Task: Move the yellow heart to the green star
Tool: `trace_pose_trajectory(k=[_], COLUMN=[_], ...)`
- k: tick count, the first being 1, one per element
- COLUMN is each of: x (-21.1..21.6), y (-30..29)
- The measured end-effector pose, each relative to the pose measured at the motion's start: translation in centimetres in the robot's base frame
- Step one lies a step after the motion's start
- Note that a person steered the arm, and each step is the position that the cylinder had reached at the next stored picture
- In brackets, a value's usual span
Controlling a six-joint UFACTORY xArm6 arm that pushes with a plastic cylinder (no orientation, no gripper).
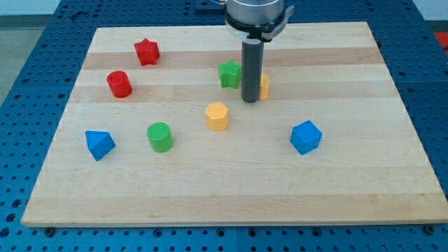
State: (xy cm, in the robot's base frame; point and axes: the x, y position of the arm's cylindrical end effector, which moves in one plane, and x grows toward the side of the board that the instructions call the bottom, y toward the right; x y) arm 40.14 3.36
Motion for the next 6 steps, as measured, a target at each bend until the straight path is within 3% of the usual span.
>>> trace_pose_trajectory(k=[3, 6], x=[1.1, 0.3], y=[4.4, 1.5])
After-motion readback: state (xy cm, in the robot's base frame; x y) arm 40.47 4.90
